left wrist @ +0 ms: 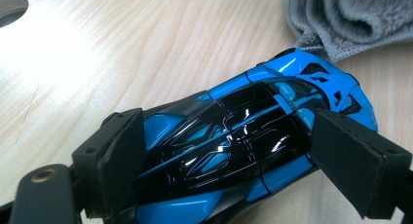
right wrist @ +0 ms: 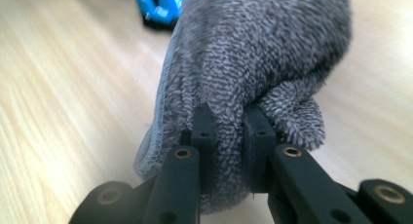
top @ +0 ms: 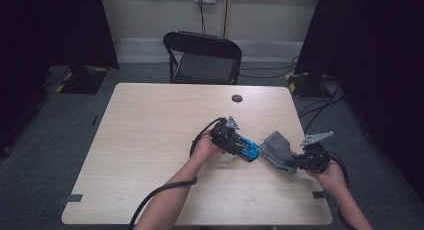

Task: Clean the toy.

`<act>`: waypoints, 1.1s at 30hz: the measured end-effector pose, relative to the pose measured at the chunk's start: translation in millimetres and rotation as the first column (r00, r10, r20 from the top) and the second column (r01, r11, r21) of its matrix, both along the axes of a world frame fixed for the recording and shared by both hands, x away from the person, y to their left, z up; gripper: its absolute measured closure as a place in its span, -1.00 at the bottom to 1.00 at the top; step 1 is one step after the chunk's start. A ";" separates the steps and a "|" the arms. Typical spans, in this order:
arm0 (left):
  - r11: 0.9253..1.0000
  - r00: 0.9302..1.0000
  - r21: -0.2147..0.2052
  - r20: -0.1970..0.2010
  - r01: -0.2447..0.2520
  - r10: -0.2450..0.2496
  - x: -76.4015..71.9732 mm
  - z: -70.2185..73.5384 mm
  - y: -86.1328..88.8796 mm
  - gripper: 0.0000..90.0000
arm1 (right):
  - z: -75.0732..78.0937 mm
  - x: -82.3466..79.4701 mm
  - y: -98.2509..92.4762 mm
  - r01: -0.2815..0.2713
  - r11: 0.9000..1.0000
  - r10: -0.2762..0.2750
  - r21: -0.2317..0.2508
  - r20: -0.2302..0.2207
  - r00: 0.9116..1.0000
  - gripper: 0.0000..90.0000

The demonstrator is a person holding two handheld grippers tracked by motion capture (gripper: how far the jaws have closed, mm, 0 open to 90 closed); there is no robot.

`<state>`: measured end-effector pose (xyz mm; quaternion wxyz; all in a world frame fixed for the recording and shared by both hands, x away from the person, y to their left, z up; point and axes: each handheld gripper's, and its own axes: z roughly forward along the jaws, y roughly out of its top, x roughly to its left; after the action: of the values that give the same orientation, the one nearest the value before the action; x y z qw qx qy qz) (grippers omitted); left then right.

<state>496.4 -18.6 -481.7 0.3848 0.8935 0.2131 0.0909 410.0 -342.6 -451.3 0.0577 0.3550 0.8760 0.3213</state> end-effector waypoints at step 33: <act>1.000 1.000 -0.028 0.006 0.005 -0.004 -3.7 -2.4 -1.5 -0.69 | 15.6 110.5 88.5 0.042 0.999 -0.042 0.002 0.076 0.996 0.75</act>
<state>492.7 -20.1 -484.1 0.3979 0.8883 0.2111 0.0899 520.5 -254.0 -435.7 0.0976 0.3608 0.8655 0.3334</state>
